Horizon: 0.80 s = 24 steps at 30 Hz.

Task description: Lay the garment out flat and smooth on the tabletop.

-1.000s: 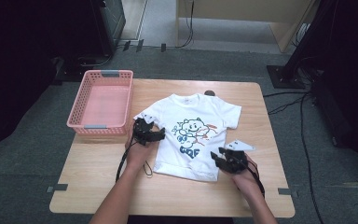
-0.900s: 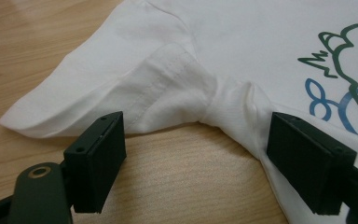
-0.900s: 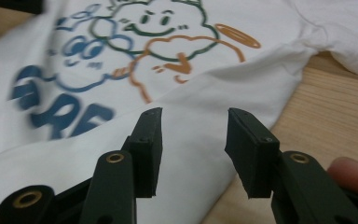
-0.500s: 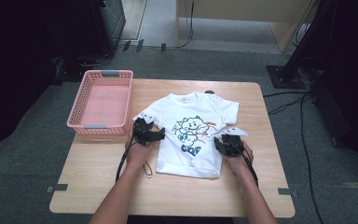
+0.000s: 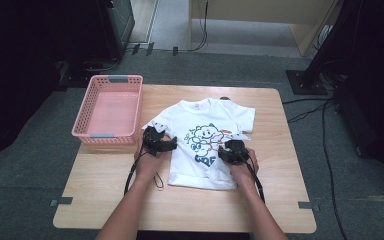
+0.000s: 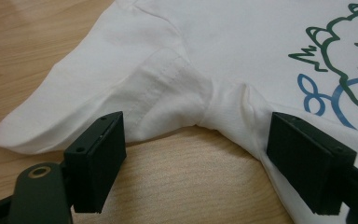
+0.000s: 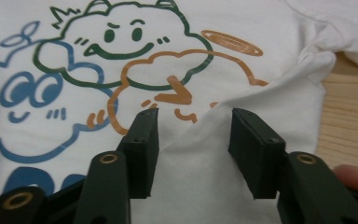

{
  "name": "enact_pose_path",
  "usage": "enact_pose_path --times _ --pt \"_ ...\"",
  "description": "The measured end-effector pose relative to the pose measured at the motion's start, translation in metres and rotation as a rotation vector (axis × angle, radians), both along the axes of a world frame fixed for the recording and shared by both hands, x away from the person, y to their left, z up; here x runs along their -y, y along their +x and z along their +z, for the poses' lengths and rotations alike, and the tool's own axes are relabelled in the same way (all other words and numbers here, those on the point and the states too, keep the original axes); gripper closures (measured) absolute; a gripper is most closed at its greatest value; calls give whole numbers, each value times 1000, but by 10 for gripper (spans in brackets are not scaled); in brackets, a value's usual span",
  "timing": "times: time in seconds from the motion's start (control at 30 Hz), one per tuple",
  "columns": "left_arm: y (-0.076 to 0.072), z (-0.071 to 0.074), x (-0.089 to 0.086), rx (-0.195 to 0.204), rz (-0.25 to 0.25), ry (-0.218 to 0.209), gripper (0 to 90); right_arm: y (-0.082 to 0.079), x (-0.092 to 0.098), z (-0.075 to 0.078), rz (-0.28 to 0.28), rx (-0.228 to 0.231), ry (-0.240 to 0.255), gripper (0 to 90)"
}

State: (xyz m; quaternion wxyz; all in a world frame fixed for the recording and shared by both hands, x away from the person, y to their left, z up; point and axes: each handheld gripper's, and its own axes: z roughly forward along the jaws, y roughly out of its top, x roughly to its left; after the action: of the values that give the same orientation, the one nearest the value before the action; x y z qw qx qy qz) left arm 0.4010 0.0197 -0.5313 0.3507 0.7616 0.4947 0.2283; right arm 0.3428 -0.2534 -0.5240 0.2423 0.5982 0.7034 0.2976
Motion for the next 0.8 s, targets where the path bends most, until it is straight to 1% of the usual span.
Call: enact_pose_path --times 0.03,0.17,0.2,0.23,0.33,0.4,0.47,0.57,0.7,0.77,0.8 --pt "0 0 0 0 -1 1 199 0 -1 0 1 6 -23 615" --pt "0 0 0 0 0 1 199 -2 1 0 19 24 -71 827" --pt "0 0 0 1 -1 3 199 -3 3 0 26 27 -74 863" --pt "0 0 0 1 -1 3 199 -4 6 1 24 30 -57 880" --pt "0 0 0 1 -1 3 199 -8 21 6 38 54 12 885" --pt "0 0 0 1 -1 5 199 -14 32 10 41 68 46 885" --pt "0 0 0 1 -1 3 199 -20 46 14 39 78 91 884" --pt "0 0 0 1 -1 3 199 -28 72 17 23 76 143 884" --pt "0 0 0 0 -1 2 199 -38 110 15 -27 66 184 880" --pt "0 0 0 0 -1 3 199 -41 125 11 -38 51 210 841" --pt "0 0 0 0 -1 2 199 -42 130 9 -48 50 193 793"
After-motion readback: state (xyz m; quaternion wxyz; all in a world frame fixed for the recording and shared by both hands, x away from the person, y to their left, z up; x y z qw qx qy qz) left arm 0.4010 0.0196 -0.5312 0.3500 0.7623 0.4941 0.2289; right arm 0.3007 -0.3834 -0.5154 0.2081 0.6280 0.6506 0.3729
